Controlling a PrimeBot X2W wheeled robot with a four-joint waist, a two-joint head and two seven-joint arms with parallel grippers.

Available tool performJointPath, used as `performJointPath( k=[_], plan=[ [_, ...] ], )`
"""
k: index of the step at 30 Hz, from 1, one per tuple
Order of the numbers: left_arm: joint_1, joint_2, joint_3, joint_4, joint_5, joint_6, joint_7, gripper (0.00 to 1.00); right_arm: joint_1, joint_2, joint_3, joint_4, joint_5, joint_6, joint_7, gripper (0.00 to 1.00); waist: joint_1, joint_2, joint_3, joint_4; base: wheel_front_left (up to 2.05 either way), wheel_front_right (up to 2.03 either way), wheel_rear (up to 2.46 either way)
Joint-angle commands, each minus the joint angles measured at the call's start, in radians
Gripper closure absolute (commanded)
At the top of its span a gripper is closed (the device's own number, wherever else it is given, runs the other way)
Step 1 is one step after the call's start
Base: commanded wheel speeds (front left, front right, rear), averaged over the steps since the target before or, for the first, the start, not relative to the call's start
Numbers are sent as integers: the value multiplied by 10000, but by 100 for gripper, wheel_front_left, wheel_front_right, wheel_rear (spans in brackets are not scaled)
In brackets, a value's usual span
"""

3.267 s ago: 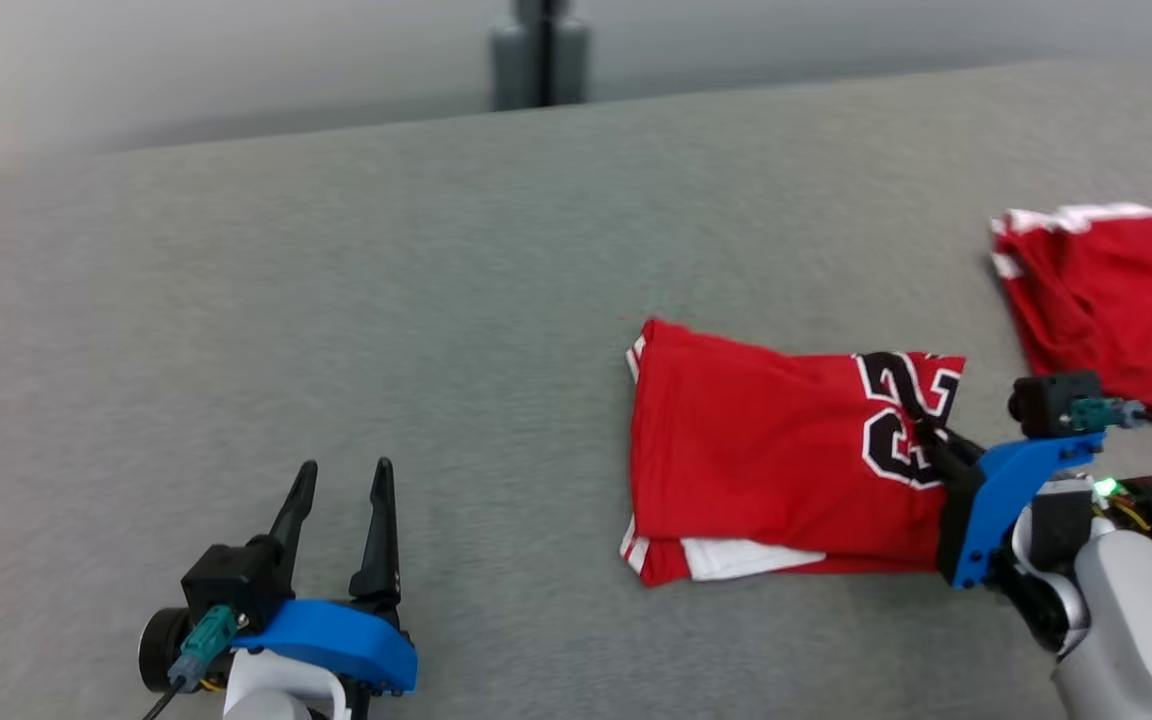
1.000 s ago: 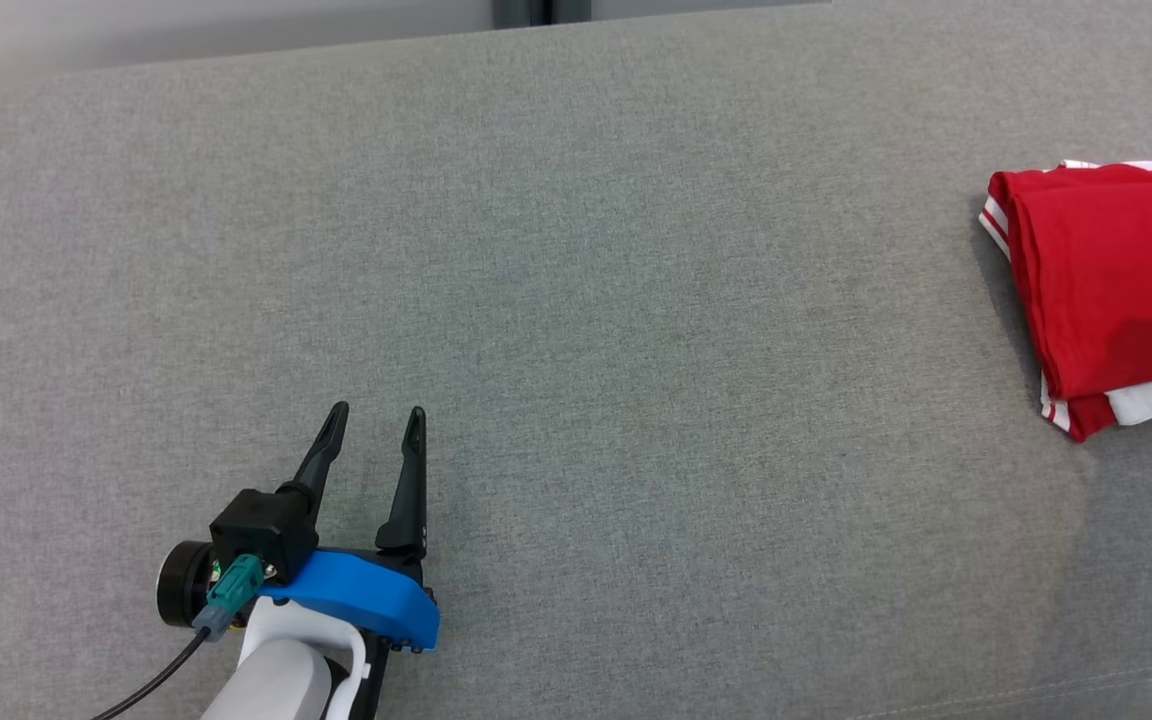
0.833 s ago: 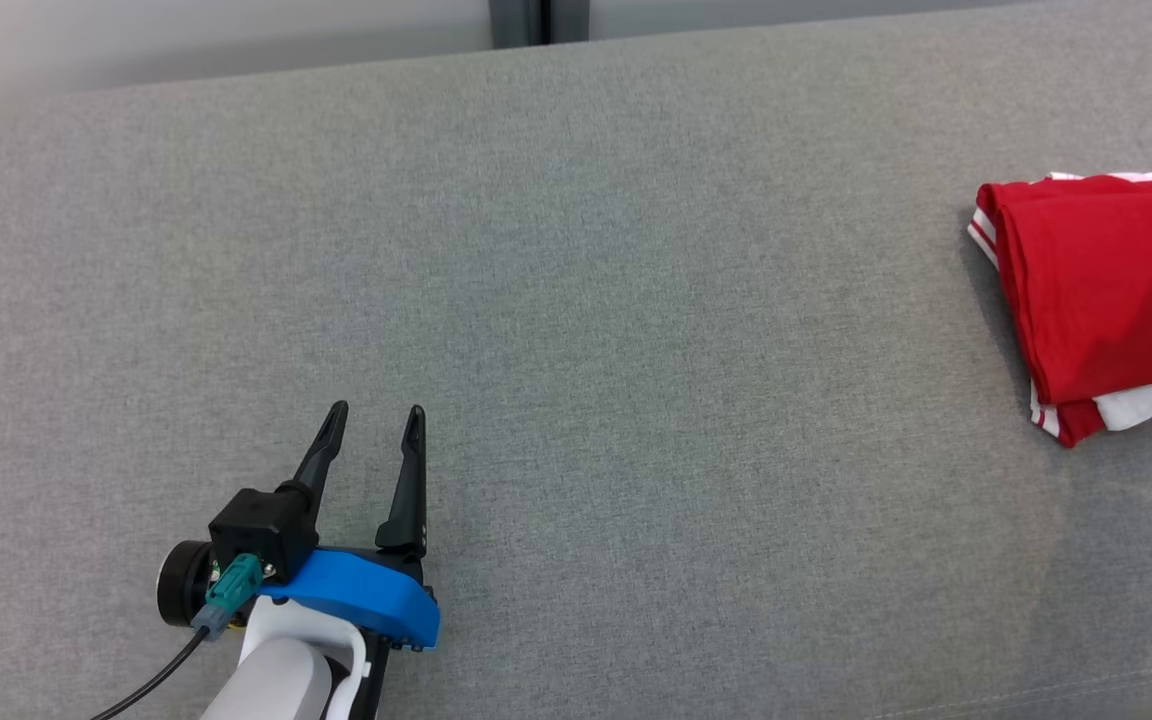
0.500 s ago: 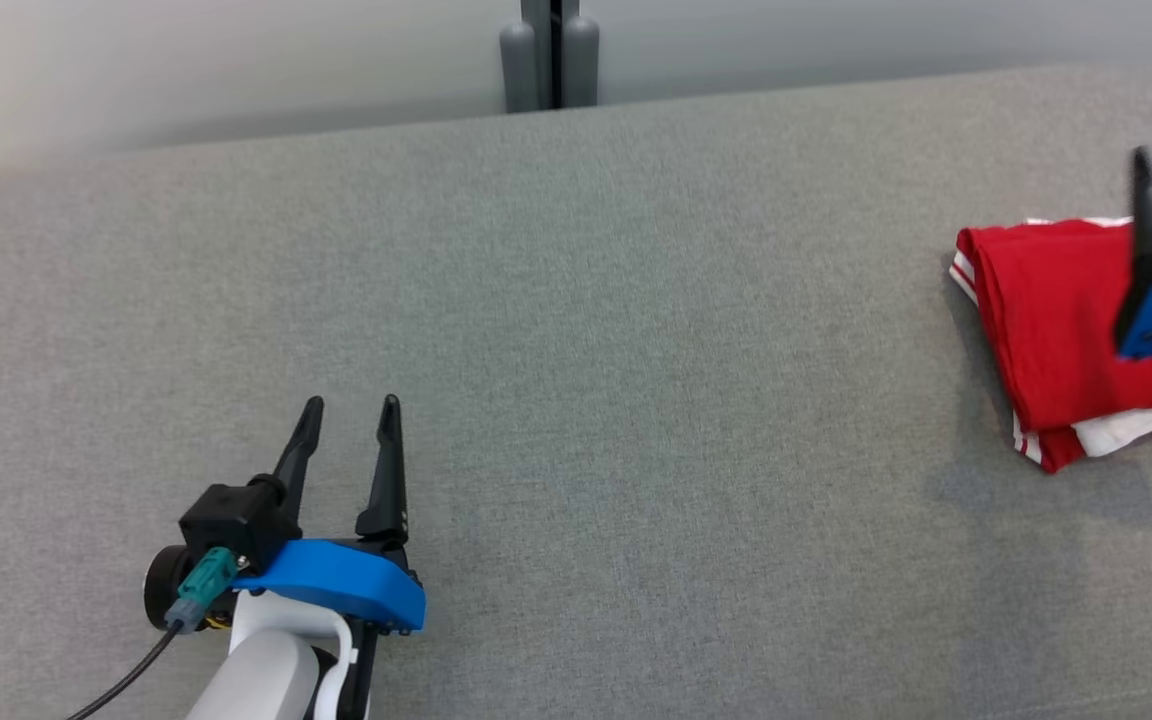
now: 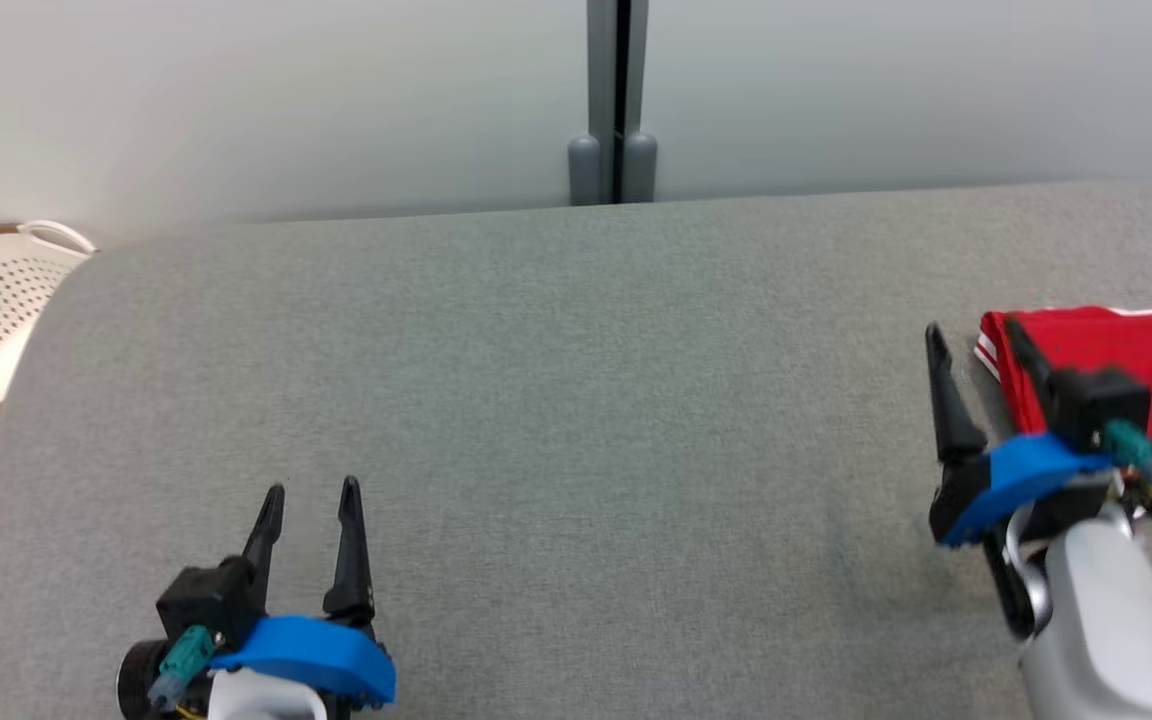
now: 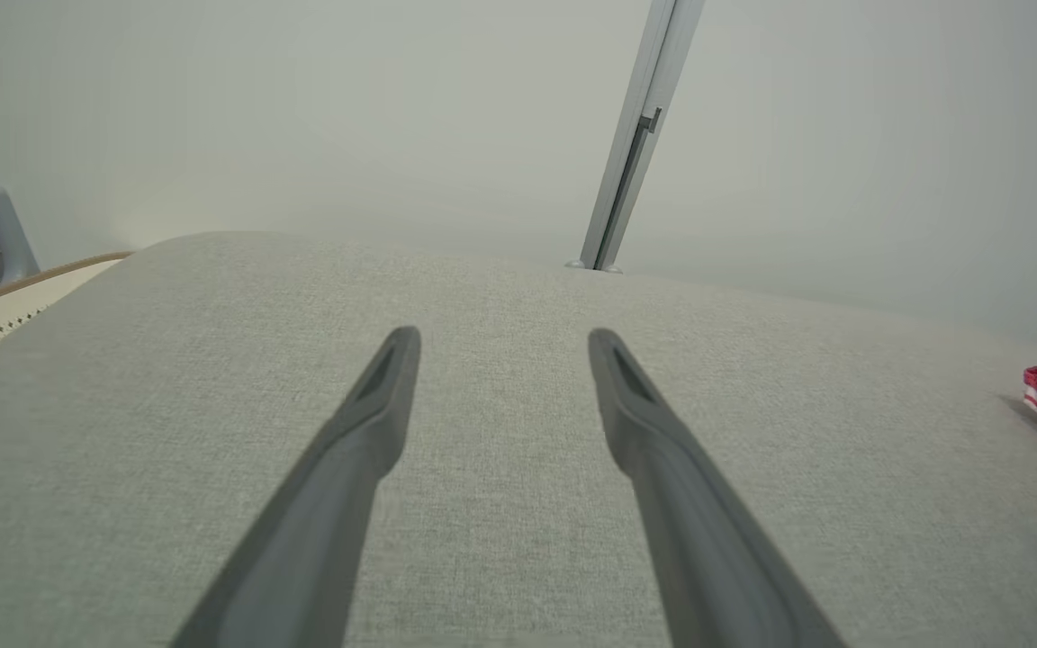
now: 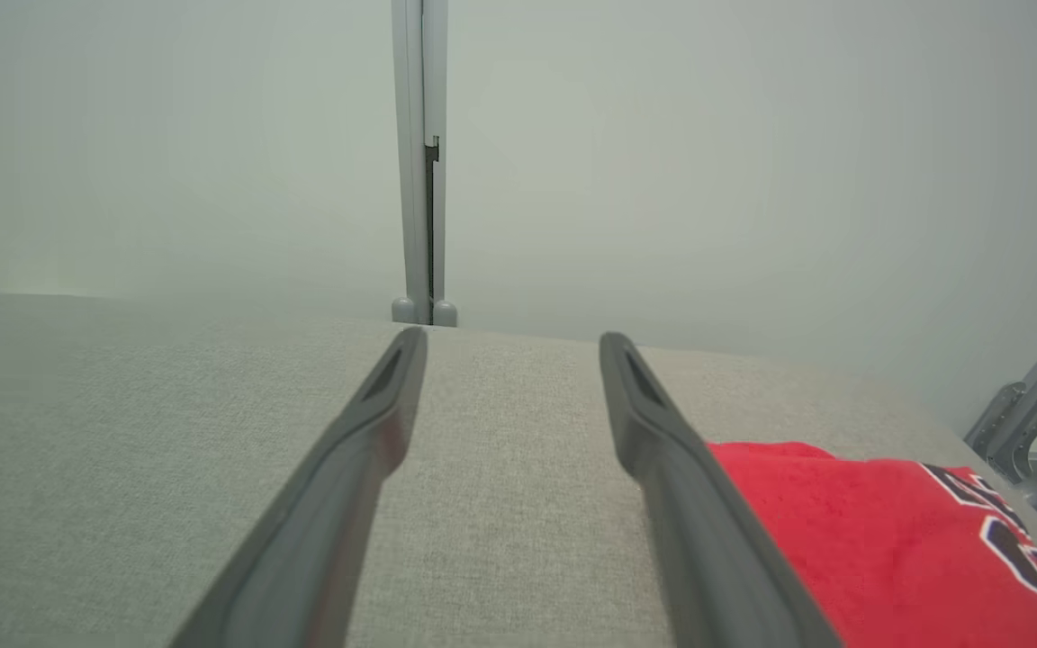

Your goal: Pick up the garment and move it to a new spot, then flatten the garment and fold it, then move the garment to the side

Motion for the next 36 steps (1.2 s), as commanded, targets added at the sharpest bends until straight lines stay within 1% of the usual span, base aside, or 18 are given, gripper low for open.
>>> performJointPath(
  k=[1,4,7,11,14,21,27,36],
  plan=[
    [147,-14,61,34,109,33,-45,0,430,126,-74,-238,57,2,-128,0,2,2,-88,69,0,0,0],
    [409,35,102,62,262,117,-46,0,1305,421,-200,-864,54,2,-307,0,2,2,-302,232,0,0,0],
    [655,74,119,-22,319,149,-46,0,2118,560,-149,-1512,196,2,-418,0,2,2,-436,339,0,0,0],
    [862,41,164,-198,283,154,-46,0,3046,583,198,-2242,1025,2,-498,0,2,2,-529,429,0,0,0],
    [1004,11,191,-296,305,177,-47,0,3515,581,503,-2562,1557,3,-482,0,2,2,-555,409,0,0,0],
    [1107,-28,232,-305,294,263,-47,0,4046,582,691,-2947,1681,2,-421,0,2,2,-590,328,0,0,0],
    [1117,23,128,-214,298,256,42,0,4165,583,502,-3068,1532,2,-359,0,2,2,-624,315,0,0,0],
    [1151,56,52,-185,223,276,105,0,4239,583,549,-3144,1620,2,-276,0,2,2,-679,334,0,0,0]
  ],
)
